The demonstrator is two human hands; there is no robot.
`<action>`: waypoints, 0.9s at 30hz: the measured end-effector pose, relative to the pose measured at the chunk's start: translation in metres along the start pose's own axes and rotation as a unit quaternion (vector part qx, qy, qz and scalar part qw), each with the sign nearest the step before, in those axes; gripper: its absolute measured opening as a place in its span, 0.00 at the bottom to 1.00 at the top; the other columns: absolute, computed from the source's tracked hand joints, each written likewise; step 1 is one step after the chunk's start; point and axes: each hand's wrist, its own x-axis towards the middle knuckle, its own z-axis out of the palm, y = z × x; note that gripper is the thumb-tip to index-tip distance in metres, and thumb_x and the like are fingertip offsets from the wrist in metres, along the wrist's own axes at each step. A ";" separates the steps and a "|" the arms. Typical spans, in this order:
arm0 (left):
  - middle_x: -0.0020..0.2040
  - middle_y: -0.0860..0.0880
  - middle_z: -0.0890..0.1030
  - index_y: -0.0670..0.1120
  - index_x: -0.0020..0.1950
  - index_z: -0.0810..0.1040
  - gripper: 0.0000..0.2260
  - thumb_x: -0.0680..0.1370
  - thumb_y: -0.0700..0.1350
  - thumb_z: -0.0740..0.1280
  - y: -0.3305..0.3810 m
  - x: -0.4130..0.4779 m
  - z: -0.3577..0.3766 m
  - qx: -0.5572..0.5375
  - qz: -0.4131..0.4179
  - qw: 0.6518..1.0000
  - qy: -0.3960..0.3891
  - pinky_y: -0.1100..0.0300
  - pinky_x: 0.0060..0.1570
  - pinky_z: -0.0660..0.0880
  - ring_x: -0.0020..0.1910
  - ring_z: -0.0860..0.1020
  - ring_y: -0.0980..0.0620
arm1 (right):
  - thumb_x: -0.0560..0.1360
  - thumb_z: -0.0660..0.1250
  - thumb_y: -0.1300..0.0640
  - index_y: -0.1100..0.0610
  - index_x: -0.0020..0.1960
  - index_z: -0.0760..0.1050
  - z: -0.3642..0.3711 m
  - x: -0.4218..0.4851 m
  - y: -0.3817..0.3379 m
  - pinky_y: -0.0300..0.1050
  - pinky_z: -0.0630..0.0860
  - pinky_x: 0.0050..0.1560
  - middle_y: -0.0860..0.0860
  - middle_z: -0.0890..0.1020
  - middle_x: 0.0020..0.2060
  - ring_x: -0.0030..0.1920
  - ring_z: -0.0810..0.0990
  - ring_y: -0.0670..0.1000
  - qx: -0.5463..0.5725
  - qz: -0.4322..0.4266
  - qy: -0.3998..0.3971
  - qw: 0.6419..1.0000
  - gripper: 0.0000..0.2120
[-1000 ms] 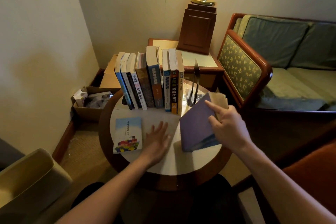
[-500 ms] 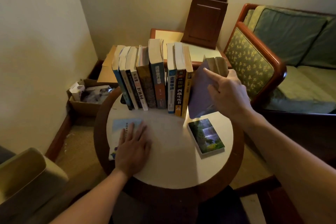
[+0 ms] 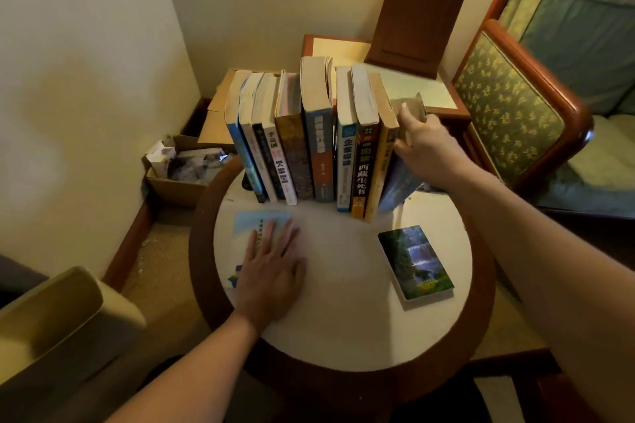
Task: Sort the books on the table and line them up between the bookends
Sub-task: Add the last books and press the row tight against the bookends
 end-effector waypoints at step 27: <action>0.82 0.47 0.55 0.46 0.82 0.52 0.33 0.83 0.64 0.46 0.005 -0.005 -0.005 -0.034 -0.049 0.998 0.018 0.43 0.79 0.43 0.82 0.48 0.46 | 0.84 0.58 0.49 0.41 0.79 0.32 0.053 -0.077 0.015 0.54 0.63 0.73 0.48 0.59 0.79 0.76 0.64 0.53 0.214 -0.027 0.010 0.977 0.38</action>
